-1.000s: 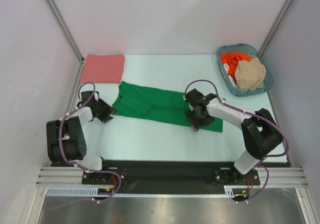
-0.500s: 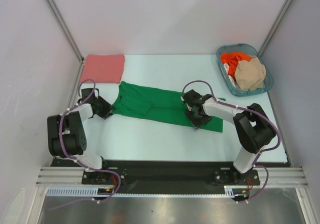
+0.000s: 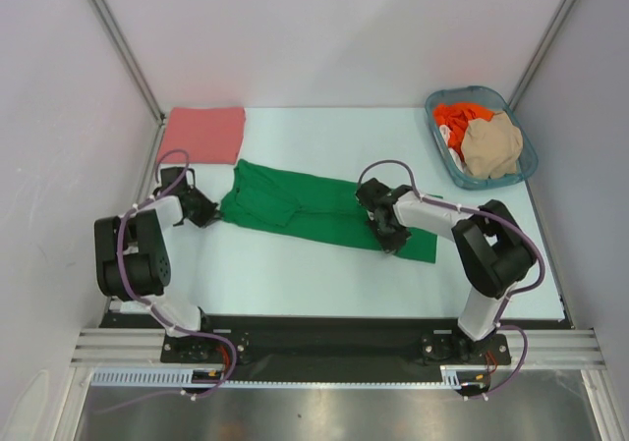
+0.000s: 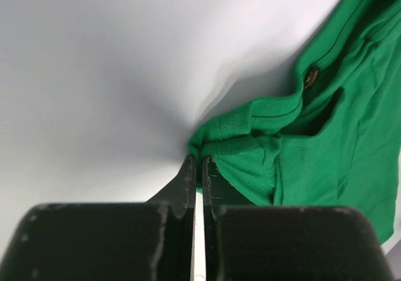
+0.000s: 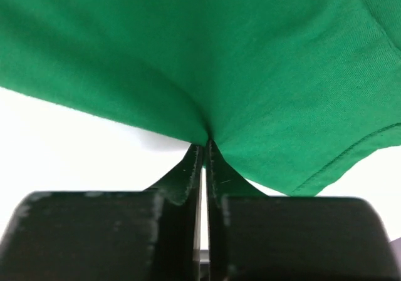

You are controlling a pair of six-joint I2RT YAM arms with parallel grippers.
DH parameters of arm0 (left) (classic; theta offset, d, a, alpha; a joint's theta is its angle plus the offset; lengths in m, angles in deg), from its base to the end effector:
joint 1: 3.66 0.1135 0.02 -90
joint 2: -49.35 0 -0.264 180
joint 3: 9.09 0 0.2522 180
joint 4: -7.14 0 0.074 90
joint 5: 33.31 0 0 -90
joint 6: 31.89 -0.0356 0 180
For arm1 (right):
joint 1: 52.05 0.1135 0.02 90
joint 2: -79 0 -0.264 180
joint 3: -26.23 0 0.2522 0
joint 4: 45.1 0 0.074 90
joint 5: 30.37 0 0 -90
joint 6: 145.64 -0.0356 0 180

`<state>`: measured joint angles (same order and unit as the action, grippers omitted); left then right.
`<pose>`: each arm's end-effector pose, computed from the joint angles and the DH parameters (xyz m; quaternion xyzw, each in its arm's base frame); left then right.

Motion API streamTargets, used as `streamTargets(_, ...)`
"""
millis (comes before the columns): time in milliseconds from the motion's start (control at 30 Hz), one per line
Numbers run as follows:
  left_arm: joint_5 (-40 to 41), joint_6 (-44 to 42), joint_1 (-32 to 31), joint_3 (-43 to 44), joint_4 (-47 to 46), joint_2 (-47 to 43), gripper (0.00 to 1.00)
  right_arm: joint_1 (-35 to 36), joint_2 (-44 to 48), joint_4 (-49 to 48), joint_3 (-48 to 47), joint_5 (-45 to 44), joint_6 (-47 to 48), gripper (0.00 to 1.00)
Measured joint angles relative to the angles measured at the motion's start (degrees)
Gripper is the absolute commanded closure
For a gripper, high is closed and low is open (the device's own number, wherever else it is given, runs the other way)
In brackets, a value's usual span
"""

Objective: Fold and stack the t-shirts
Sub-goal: Fold the tshirt

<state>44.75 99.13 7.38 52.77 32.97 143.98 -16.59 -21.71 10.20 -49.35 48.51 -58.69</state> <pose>0.3057 0.0521 0.1472 -0.3949 0.8727 -0.1663 0.2341 0.2610 0.1774 0.1584 -0.2690 0.9547 -0.0638 0.1102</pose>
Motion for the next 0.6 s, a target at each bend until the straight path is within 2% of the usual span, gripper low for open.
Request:
streamTargets(167,0.9,-1.4,-0.2,5.3,0.7,2.8,1.0,1.3,-1.0,4.2,-1.9,2.5,-8.3,1.0)
streamTargets(300,1.9,-2.8,-2.2,9.8,0.7,4.9,1.0,4.5,1.1,5.7,0.3,4.9,-14.9,0.98)
streamTargets(467,2.8,-3.3,-6.7,11.9,-1.6,6.8,1.0,12.5,8.4,7.6,5.2,7.8,-24.2,0.94)
streamTargets(600,2.8,-2.7,-8.1,12.5,-3.6,9.4,1.0,20.4,9.7,6.8,5.9,10.6,-32.6,0.94)
